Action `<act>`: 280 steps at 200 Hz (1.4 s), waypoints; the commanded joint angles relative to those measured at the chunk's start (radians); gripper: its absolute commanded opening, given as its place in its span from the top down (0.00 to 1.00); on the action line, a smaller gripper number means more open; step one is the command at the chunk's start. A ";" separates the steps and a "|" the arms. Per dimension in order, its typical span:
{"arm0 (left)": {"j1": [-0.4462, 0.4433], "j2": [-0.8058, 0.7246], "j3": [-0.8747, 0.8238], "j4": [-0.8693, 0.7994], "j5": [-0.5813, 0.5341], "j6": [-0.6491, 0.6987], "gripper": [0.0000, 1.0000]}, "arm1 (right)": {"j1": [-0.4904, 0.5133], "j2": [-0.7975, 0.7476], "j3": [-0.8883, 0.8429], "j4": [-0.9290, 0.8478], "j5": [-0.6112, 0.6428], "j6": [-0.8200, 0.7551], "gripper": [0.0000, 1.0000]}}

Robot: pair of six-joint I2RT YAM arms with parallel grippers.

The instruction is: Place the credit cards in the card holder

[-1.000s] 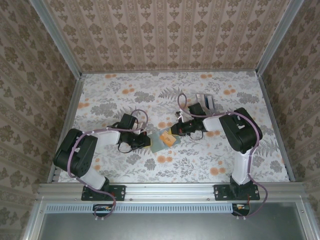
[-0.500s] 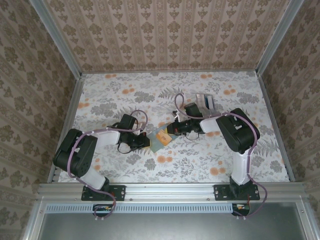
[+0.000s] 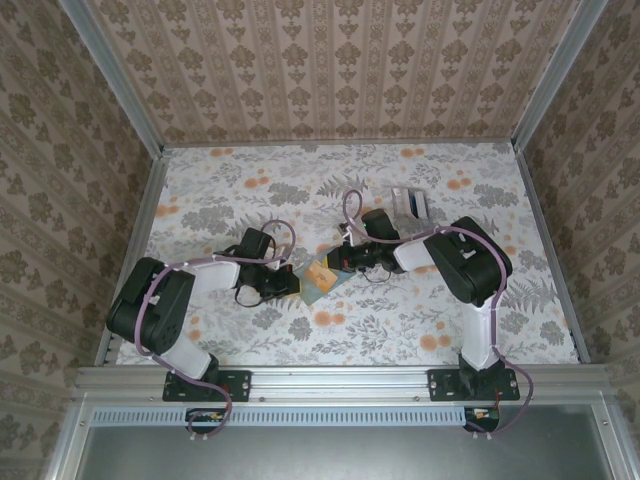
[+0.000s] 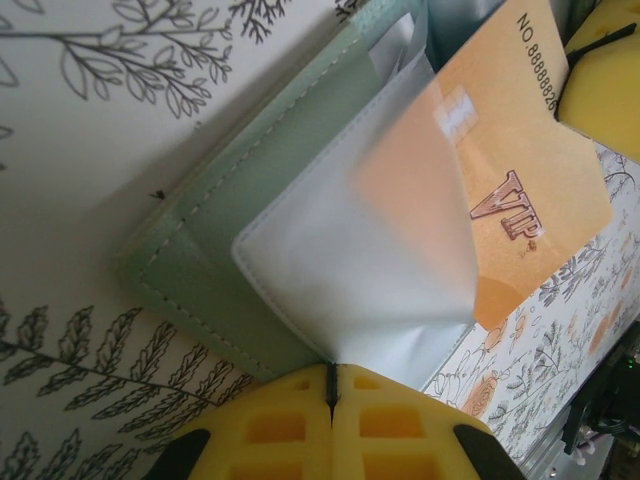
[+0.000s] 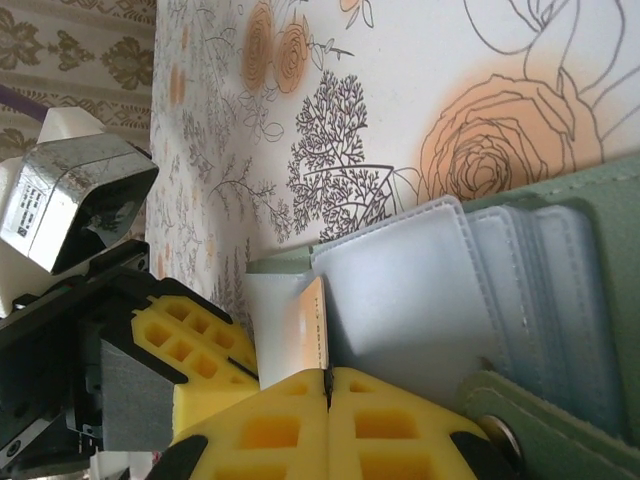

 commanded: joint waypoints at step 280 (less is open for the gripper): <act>0.007 0.036 0.027 -0.059 0.005 0.025 1.00 | -0.015 0.039 -0.016 0.051 0.046 -0.138 1.00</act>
